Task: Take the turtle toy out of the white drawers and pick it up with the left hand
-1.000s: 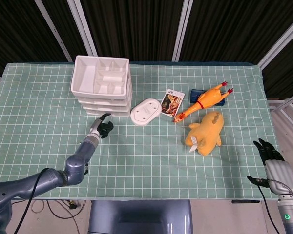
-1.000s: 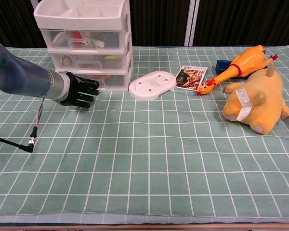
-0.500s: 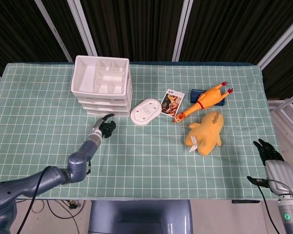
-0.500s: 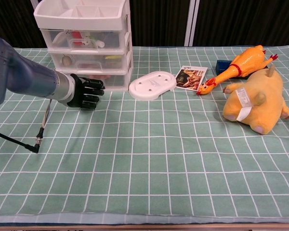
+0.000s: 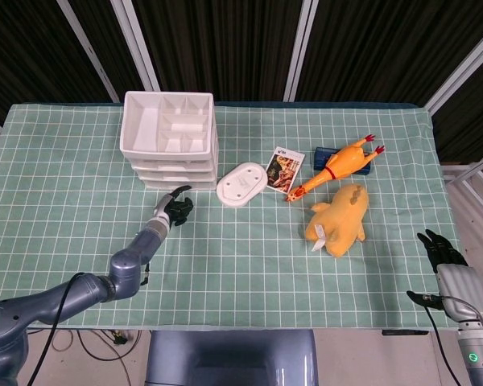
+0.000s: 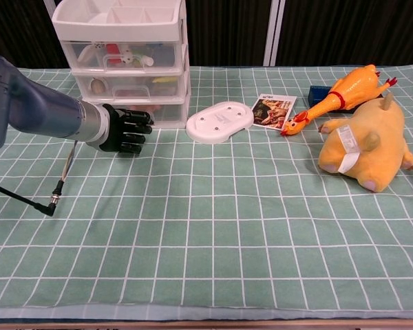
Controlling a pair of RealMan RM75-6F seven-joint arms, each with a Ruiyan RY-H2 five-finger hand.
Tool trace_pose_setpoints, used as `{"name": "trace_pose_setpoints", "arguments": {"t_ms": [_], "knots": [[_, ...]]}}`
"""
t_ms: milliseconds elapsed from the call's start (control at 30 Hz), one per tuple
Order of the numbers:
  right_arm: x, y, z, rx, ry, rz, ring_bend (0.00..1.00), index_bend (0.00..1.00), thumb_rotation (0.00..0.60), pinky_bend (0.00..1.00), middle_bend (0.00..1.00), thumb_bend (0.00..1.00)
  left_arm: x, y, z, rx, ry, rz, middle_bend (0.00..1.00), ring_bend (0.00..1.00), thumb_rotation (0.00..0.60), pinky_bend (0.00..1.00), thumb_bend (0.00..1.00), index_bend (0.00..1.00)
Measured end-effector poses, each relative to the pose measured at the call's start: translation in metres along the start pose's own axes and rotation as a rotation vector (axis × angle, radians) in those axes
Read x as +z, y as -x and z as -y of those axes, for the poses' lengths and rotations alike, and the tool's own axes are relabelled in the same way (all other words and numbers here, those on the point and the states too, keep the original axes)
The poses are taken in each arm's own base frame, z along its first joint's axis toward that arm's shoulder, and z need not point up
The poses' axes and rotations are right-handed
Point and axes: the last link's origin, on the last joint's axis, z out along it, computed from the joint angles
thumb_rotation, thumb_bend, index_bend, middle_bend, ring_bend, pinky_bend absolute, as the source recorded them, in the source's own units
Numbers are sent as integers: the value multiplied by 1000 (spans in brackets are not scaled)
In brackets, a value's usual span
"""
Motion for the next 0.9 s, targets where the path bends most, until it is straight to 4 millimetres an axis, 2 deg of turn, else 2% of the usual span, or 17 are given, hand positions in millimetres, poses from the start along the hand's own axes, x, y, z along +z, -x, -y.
{"name": "trace_pose_setpoints", "arguments": {"t_ms": [567, 900], "knots": [[1, 0, -1, 17, 16, 10, 0, 0, 600, 185, 0, 46, 3, 3, 10, 45, -3, 6, 916, 950, 600, 994, 772, 211], [1, 0, -1, 17, 18, 10, 0, 0, 600, 186, 0, 49, -4, 6, 16, 81, -11, 37, 916, 950, 600, 994, 773, 219]]}}
